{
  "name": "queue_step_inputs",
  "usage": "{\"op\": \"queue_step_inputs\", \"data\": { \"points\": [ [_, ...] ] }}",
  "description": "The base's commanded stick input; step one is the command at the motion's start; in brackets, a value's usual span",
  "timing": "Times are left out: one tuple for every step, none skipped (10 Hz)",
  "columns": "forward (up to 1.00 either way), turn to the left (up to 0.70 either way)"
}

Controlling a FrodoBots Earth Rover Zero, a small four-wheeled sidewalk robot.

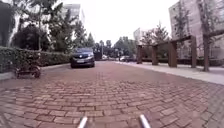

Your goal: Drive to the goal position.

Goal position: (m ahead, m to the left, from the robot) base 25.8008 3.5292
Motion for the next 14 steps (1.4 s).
{"op": "queue_step_inputs", "data": {
  "points": [
    [0.7,0.0],
    [0.7,0.0],
    [0.7,0.0],
    [0.7,0.0],
    [0.7,0.0],
    [0.7,0.0],
    [0.7,0.0],
    [0.7,0.0],
    [0.7,0.0],
    [0.7,0.0],
    [0.7,0.0],
    [0.7,0.0],
    [0.7,0.0],
    [0.7,0.0]
  ]
}}
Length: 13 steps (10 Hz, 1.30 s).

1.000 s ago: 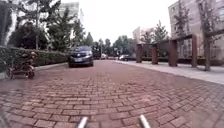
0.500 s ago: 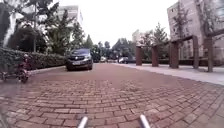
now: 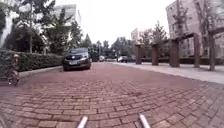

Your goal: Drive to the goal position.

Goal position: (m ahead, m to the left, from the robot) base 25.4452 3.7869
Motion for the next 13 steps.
{"op": "queue_step_inputs", "data": {
  "points": [
    [0.7,0.0],
    [0.7,0.0],
    [0.7,0.0],
    [0.7,0.0],
    [0.7,0.0],
    [0.7,0.0],
    [0.7,0.0],
    [0.7,0.0],
    [0.7,0.0],
    [0.7,0.0],
    [0.7,0.0],
    [0.7,0.0],
    [0.7,0.0]
  ]
}}
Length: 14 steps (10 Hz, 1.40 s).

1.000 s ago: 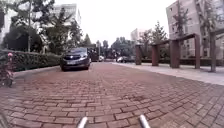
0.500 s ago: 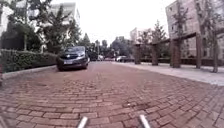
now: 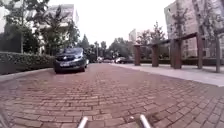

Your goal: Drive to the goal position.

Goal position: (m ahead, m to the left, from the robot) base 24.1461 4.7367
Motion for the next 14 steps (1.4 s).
{"op": "queue_step_inputs", "data": {
  "points": [
    [0.7,0.0],
    [0.7,0.0],
    [0.7,0.0],
    [0.7,0.0],
    [0.7,0.0],
    [0.7,0.0],
    [0.7,0.0],
    [0.7,0.0],
    [0.7,0.0],
    [0.7,0.0],
    [0.7,0.0],
    [0.7,0.0],
    [0.7,0.0],
    [0.7,0.0]
  ]
}}
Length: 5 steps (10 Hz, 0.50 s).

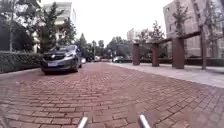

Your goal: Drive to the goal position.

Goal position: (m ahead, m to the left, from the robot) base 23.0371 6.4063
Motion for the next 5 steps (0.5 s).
{"op": "queue_step_inputs", "data": {
  "points": [
    [0.7,0.0],
    [0.7,0.0],
    [0.7,0.0],
    [0.7,0.0],
    [0.7,0.0]
  ]
}}
